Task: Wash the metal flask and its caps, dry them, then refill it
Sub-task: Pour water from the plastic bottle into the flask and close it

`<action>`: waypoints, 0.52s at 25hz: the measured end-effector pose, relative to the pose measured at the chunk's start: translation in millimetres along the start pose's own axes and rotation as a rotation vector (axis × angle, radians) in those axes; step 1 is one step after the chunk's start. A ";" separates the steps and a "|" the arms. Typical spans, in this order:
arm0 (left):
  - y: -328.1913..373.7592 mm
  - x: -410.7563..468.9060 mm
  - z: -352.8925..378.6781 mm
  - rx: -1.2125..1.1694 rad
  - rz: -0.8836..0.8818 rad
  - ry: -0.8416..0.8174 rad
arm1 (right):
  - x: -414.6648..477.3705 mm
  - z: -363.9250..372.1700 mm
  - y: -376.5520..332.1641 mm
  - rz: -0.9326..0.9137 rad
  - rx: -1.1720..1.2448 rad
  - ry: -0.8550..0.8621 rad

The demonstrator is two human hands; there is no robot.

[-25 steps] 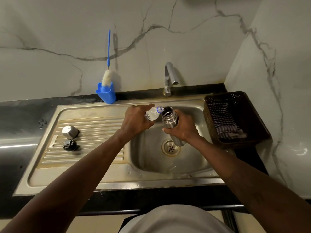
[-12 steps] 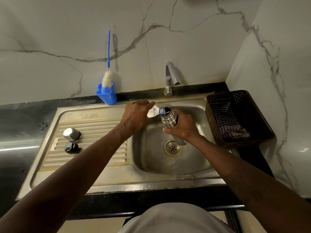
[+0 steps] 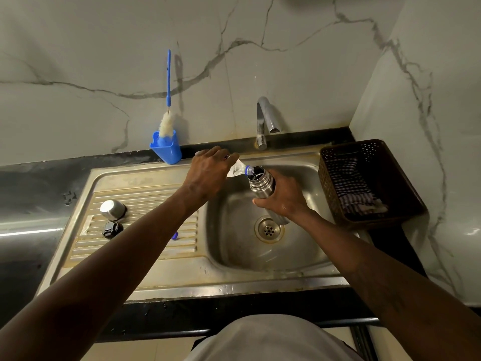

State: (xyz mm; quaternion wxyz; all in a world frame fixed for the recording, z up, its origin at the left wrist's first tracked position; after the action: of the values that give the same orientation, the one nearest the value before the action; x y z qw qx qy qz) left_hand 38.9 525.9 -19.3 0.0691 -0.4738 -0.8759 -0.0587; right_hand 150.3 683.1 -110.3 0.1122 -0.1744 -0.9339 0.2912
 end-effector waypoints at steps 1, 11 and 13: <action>0.0 0.2 -0.7 0.008 0.001 -0.001 | 0.2 0.8 0.0 -0.001 -0.002 0.002; -2.0 0.4 2.8 0.066 0.012 -0.063 | 1.5 2.0 1.8 -0.011 0.007 0.011; -1.8 -0.2 2.1 0.068 0.010 -0.066 | 1.9 2.7 2.1 -0.014 0.013 0.012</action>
State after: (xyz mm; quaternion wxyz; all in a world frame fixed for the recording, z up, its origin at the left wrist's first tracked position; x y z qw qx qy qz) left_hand 37.4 525.1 -21.5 0.0566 -0.4771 -0.8769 -0.0131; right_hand 148.2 684.2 -113.5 0.1207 -0.1691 -0.9326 0.2953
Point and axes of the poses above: each hand's wrist, its own x-axis towards the middle knuckle, its own z-axis out of the palm, y = z × x, the point moved 6 cm from there along x, towards the middle knuckle, and after that the axes turned 11 degrees about -x, right-handed, at the moved point
